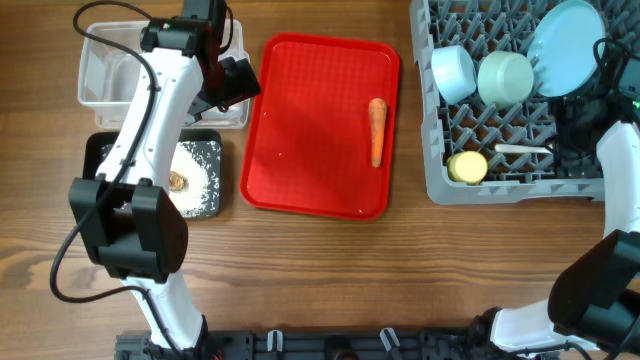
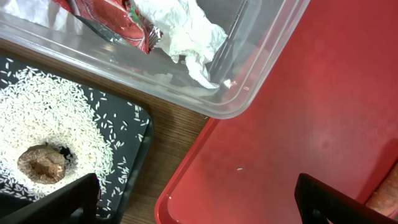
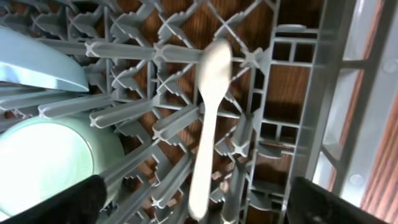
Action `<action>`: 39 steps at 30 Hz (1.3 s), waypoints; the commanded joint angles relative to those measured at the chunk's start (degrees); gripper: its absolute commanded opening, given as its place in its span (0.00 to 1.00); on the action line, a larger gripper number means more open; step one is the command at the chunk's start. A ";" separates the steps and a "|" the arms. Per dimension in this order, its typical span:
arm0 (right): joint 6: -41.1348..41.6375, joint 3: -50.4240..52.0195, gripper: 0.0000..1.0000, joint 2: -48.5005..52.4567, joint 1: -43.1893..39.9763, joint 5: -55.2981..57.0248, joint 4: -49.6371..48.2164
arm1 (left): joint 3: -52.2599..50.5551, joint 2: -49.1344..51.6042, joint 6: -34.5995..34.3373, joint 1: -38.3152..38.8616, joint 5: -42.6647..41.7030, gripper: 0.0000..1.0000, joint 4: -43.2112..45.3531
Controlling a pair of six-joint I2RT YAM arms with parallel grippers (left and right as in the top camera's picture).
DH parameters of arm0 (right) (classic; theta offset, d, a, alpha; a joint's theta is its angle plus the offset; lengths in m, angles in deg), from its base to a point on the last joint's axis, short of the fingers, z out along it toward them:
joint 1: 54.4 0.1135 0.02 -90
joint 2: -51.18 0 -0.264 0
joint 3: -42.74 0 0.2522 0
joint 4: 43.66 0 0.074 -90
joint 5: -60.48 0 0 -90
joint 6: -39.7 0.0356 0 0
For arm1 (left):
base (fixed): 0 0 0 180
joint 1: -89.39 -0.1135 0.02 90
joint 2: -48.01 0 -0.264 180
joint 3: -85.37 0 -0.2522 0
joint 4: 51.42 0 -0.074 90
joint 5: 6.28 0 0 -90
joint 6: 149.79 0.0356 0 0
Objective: Sort waste into correct bins and load items into the dishwasher rack
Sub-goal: 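Carry the white spoon to the rack and release it, then withdraw the right gripper and reach the left gripper to the carrot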
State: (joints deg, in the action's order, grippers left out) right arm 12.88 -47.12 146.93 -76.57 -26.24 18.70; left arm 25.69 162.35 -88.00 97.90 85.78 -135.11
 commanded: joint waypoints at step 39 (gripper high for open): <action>-42.16 -16.72 1.00 -2.45 24.94 -5.42 -1.70 | 0.26 0.44 -0.59 0.22 -0.04 1.00 0.02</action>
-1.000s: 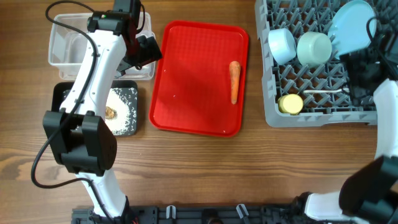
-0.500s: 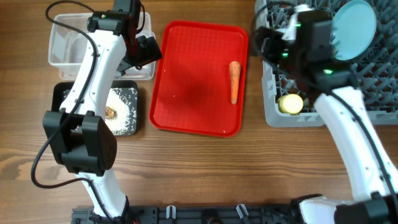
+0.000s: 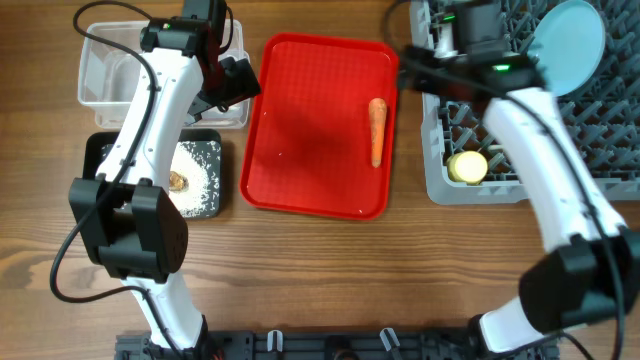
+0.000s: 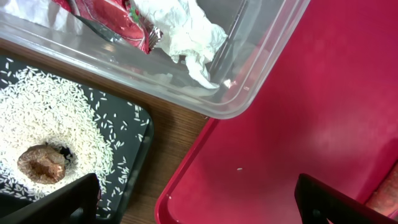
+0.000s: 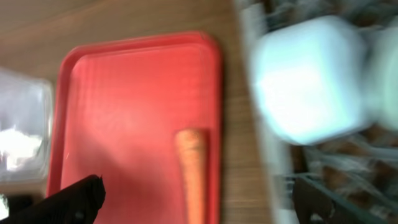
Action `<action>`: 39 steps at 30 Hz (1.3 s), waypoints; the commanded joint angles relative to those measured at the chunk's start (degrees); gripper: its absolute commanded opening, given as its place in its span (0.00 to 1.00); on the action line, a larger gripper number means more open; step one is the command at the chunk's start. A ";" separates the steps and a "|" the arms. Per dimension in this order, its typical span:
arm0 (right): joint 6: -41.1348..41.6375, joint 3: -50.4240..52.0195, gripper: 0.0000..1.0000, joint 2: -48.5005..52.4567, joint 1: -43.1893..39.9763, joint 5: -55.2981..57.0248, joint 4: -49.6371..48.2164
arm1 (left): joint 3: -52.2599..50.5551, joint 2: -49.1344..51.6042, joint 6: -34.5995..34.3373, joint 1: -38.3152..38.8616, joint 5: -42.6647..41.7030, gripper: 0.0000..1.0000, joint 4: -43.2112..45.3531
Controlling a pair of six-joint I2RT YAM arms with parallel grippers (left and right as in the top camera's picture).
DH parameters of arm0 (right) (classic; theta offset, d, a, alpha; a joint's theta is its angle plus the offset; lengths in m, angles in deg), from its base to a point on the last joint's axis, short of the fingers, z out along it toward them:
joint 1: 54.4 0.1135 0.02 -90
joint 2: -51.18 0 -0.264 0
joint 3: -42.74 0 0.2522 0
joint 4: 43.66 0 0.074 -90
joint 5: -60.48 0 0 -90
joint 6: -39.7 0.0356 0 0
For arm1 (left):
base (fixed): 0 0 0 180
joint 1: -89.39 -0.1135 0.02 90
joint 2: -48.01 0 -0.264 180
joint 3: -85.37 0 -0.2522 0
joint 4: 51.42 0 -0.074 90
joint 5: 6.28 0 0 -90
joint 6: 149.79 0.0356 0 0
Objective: Sort waste into correct bins and load items into the dishwasher rack
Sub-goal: 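Withdraw the right gripper and reach the left gripper to the carrot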
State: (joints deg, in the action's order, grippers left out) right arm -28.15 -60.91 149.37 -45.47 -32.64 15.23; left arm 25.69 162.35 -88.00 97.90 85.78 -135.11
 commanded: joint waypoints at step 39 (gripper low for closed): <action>-0.96 -3.02 1.00 -10.60 -29.70 -9.94 8.55 | 0.28 15.74 18.49 26.95 1.68 0.99 30.40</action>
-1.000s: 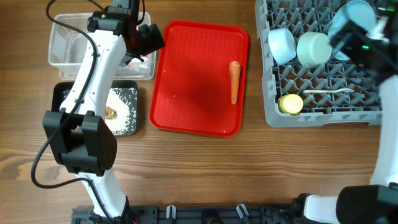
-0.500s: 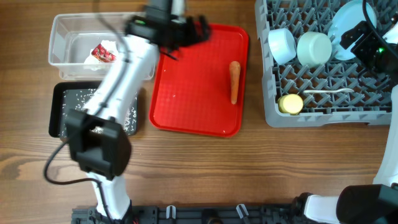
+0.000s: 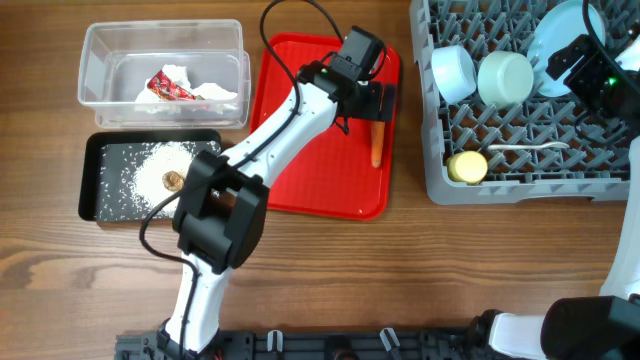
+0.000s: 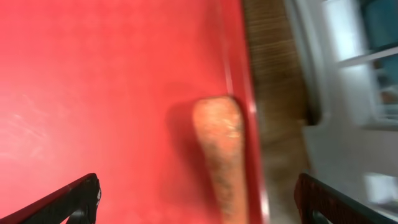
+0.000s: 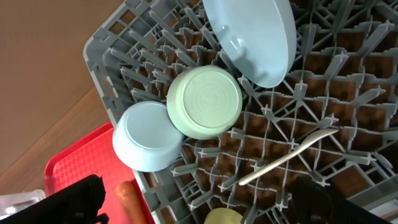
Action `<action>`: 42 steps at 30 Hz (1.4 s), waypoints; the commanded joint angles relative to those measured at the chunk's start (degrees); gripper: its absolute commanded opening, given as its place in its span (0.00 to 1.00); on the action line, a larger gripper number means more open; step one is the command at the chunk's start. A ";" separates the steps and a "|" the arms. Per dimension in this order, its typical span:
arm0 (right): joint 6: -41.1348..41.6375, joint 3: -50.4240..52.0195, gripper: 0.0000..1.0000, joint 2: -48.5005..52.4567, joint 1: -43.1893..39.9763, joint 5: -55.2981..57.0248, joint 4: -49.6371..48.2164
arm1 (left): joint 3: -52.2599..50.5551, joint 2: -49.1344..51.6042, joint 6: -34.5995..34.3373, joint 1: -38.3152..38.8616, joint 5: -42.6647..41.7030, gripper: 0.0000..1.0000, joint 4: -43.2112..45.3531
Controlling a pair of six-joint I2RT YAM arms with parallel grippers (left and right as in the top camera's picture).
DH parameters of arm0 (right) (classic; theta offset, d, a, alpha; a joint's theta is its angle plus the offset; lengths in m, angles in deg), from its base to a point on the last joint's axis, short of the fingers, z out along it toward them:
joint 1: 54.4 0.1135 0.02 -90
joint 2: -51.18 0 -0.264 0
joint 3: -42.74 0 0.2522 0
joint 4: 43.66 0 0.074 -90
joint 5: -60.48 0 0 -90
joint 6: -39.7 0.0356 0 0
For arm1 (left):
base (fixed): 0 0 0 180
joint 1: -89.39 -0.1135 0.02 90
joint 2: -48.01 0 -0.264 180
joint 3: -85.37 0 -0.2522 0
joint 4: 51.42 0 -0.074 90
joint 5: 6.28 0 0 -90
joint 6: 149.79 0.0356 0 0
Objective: Sort waste into correct bins and load items into the dishwasher rack
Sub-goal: 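Withdraw the right gripper and reach the left gripper to the carrot, then grasp the orange carrot on the red tray with the left gripper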
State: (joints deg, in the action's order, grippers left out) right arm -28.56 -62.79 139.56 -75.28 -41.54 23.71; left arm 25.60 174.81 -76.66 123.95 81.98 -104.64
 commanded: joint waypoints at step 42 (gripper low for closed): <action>-0.55 -1.11 1.00 -0.63 0.20 -1.20 0.00 | 0.37 -0.42 3.65 2.45 7.63 0.14 -14.67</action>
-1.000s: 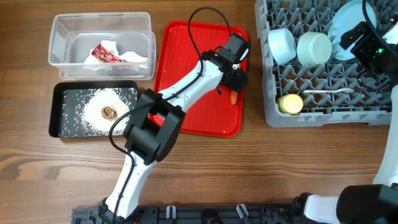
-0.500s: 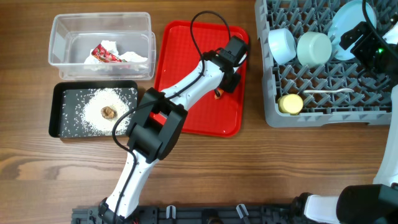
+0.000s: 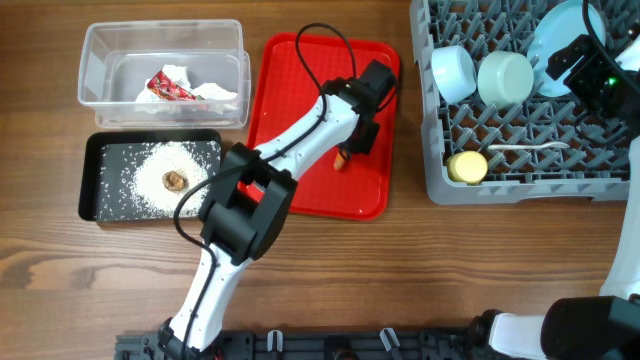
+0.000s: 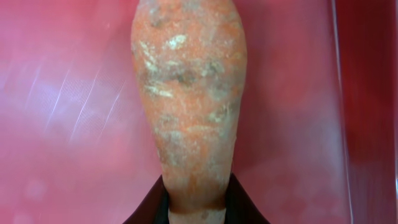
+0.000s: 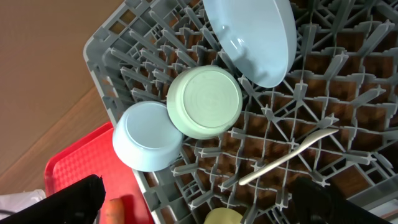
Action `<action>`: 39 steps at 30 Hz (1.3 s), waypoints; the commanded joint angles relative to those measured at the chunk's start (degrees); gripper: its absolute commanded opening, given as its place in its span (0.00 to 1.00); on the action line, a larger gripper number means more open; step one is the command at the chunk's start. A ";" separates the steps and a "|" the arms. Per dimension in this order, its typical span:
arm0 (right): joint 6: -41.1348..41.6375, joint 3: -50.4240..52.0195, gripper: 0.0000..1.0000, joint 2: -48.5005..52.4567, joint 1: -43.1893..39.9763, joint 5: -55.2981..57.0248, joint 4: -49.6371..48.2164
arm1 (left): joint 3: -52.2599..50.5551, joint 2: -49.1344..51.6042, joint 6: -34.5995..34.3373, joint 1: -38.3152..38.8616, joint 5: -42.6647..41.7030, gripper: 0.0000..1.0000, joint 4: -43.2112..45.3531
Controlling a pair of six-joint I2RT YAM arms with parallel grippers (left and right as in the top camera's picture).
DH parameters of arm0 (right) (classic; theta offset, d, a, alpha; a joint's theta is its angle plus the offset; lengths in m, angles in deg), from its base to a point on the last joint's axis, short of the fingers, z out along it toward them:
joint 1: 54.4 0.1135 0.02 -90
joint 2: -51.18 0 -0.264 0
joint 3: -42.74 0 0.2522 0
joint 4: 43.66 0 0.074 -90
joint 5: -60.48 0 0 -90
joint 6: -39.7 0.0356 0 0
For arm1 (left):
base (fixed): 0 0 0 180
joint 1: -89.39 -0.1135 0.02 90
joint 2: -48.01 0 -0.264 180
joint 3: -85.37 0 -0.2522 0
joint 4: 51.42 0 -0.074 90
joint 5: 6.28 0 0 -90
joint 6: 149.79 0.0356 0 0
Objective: Sort waste into correct bins and load items into the dishwasher rack
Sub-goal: 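Grasp the orange carrot on the red tray with the left gripper, then carry the carrot to the black tray and release it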
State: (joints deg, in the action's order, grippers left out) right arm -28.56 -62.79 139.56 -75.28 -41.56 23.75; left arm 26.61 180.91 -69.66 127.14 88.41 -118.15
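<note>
An orange carrot (image 4: 189,93) fills the left wrist view over the red tray (image 3: 300,120), and my left gripper (image 4: 196,208) is shut on its lower end, a dark finger on each side. From overhead only the carrot's tip (image 3: 342,158) shows below the left gripper (image 3: 360,125). My right gripper (image 5: 199,208) hangs open high above the grey dishwasher rack (image 3: 440,185), nothing between its fingers. From there the carrot (image 5: 112,208) shows at the bottom left.
The rack holds a blue cup (image 3: 453,72), a green cup (image 3: 505,75), a pale blue plate (image 3: 562,35), a yellow round item (image 3: 466,166) and a white spoon (image 3: 522,148). A clear bin (image 3: 95,90) with wrapper and tissue and a black rice tray (image 3: 100,205) stand left.
My left gripper was open above the carrot lying by the tray's right edge; now it is shut on the carrot, whose tip sits further left. The right arm has not moved.
My left gripper stood open at the corner of the clear bin, and my right gripper was low over the spoon in the rack. Later the right arm was over the tray's far right corner. Then it was high over the rack, the left open over the carrot, now gripping it.
</note>
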 commanded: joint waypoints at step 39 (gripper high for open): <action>-0.66 -1.11 1.00 -0.17 0.28 -1.38 -0.83 | -27.91 -25.09 -21.94 -46.60 3.41 0.17 -14.80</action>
State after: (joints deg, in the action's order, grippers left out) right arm -28.56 -62.79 139.56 -75.28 -42.41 22.86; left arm 3.90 156.52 -84.85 80.59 93.69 -139.30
